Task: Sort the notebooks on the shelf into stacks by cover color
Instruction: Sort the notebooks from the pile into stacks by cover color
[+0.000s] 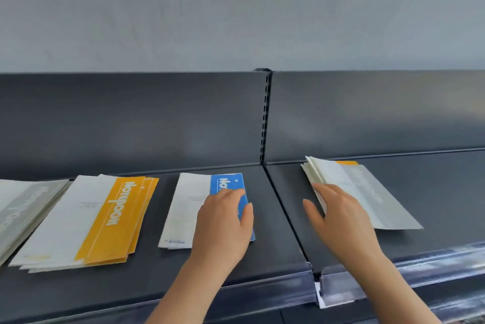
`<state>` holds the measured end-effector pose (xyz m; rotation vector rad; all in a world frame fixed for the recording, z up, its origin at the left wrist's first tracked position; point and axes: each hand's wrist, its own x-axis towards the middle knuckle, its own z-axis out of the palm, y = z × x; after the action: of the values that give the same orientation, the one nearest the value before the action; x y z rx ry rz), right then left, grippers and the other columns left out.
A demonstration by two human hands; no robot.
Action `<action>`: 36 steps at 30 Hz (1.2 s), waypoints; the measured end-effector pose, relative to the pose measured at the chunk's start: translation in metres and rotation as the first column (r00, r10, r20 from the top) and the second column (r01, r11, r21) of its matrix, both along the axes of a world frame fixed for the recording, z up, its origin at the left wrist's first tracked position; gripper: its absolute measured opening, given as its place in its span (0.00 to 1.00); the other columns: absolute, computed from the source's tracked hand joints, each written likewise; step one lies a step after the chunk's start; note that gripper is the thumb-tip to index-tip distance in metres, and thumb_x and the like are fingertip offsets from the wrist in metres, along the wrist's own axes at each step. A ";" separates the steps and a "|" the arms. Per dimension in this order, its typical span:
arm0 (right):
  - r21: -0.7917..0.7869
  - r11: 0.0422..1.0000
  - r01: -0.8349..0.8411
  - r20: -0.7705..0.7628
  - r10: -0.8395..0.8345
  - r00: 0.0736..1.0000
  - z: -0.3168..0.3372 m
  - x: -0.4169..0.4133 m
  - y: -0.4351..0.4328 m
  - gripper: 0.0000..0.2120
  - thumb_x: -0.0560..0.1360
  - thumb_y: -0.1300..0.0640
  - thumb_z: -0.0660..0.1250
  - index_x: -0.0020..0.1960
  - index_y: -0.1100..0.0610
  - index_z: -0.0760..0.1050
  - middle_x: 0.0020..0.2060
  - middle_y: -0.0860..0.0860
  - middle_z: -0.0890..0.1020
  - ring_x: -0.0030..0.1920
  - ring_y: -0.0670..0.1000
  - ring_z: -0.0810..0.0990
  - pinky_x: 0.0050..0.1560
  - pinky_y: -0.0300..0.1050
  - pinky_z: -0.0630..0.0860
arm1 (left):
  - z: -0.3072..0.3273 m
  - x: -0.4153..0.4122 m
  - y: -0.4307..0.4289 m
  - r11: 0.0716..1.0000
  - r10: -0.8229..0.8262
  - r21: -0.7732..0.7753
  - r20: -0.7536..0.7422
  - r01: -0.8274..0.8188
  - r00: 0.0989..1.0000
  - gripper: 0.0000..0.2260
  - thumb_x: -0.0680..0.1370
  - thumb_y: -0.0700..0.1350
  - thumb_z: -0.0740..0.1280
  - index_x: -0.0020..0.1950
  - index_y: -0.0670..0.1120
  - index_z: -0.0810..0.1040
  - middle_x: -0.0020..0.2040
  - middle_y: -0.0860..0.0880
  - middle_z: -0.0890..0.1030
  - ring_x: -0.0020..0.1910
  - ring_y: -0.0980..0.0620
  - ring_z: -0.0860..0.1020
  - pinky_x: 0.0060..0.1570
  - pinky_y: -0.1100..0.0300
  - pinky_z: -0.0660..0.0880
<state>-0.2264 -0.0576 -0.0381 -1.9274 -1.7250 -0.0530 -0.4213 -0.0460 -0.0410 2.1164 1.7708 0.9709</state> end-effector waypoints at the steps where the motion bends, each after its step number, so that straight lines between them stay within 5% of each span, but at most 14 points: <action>1: -0.002 1.000 0.016 0.008 -0.016 1.000 0.000 0.017 0.001 0.17 0.76 0.52 0.65 0.61 0.59 0.76 0.57 0.53 0.80 0.56 0.57 0.78 0.54 0.47 0.72 | -0.001 0.016 0.002 1.000 -0.010 -0.002 0.008 0.010 1.000 0.17 0.81 0.51 0.59 0.69 0.50 0.71 0.66 0.55 0.73 0.64 0.55 0.69 0.62 0.63 0.65; 6: -0.094 0.993 0.074 0.053 -0.069 0.996 -0.009 0.098 0.007 0.14 0.78 0.51 0.60 0.57 0.58 0.76 0.55 0.52 0.80 0.55 0.55 0.78 0.54 0.47 0.73 | -0.008 0.090 0.014 0.997 -0.075 -0.031 0.018 0.076 0.997 0.17 0.81 0.52 0.58 0.69 0.51 0.72 0.64 0.57 0.75 0.63 0.56 0.69 0.62 0.62 0.66; 10: -0.118 0.992 0.055 0.086 -0.045 0.995 -0.030 0.143 0.015 0.12 0.76 0.54 0.56 0.38 0.57 0.72 0.39 0.50 0.77 0.41 0.57 0.75 0.39 0.45 0.66 | -0.011 0.137 0.020 0.985 -0.105 -0.121 0.114 0.119 0.988 0.15 0.80 0.51 0.59 0.66 0.51 0.75 0.57 0.56 0.78 0.57 0.56 0.74 0.57 0.60 0.71; 14: -0.060 0.993 -0.105 0.068 0.109 0.992 -0.039 0.155 0.017 0.08 0.76 0.57 0.63 0.44 0.59 0.79 0.45 0.51 0.82 0.46 0.56 0.77 0.48 0.45 0.72 | -0.008 0.169 0.027 0.968 -0.087 -0.210 0.227 0.136 0.970 0.05 0.79 0.49 0.63 0.43 0.53 0.74 0.39 0.56 0.80 0.37 0.58 0.77 0.39 0.65 0.73; 16: -0.047 0.981 -0.188 0.035 0.190 0.981 -0.037 0.158 0.017 0.09 0.77 0.58 0.62 0.48 0.60 0.80 0.48 0.51 0.82 0.49 0.55 0.77 0.52 0.42 0.71 | -0.009 0.175 0.031 0.967 -0.046 -0.229 0.266 0.110 0.963 0.04 0.77 0.48 0.66 0.44 0.49 0.77 0.37 0.53 0.82 0.35 0.57 0.78 0.33 0.66 0.72; 20: -0.039 0.989 -0.144 -0.019 0.144 0.989 -0.038 0.178 0.024 0.09 0.76 0.60 0.59 0.38 0.58 0.72 0.35 0.48 0.77 0.39 0.55 0.72 0.43 0.42 0.69 | -0.010 0.178 0.033 0.942 0.074 -0.329 0.384 0.061 0.921 0.02 0.75 0.42 0.67 0.46 0.47 0.75 0.39 0.50 0.83 0.40 0.51 0.82 0.42 0.52 0.81; 23: -0.031 0.998 -0.054 0.006 0.054 0.999 -0.042 0.186 0.028 0.11 0.74 0.63 0.59 0.33 0.59 0.68 0.29 0.51 0.72 0.32 0.55 0.68 0.53 0.44 0.71 | -0.009 0.184 0.033 0.937 0.134 -0.349 0.428 0.026 0.894 0.04 0.74 0.42 0.66 0.47 0.46 0.74 0.41 0.52 0.82 0.40 0.55 0.80 0.36 0.57 0.78; 28: -0.020 0.992 -0.127 0.010 0.127 0.992 -0.043 0.182 0.027 0.10 0.76 0.63 0.55 0.41 0.57 0.74 0.35 0.48 0.78 0.37 0.52 0.71 0.58 0.37 0.65 | -0.010 0.191 0.033 0.939 0.168 -0.344 0.453 -0.003 0.875 0.08 0.73 0.44 0.71 0.48 0.47 0.74 0.42 0.54 0.81 0.40 0.58 0.79 0.29 0.67 0.70; 36: -0.021 0.973 -0.229 -0.119 0.225 0.967 -0.035 0.174 0.024 0.10 0.77 0.61 0.58 0.52 0.59 0.77 0.47 0.49 0.81 0.50 0.53 0.75 0.48 0.44 0.73 | -0.011 0.186 0.035 0.928 0.194 -0.373 0.483 0.000 0.854 0.07 0.72 0.42 0.71 0.48 0.46 0.76 0.45 0.54 0.81 0.42 0.56 0.80 0.38 0.59 0.77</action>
<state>-0.0523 -0.0333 -0.0734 -1.7080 -1.8659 0.1719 -0.2353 -0.0113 -0.0519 1.3859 1.6307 1.0185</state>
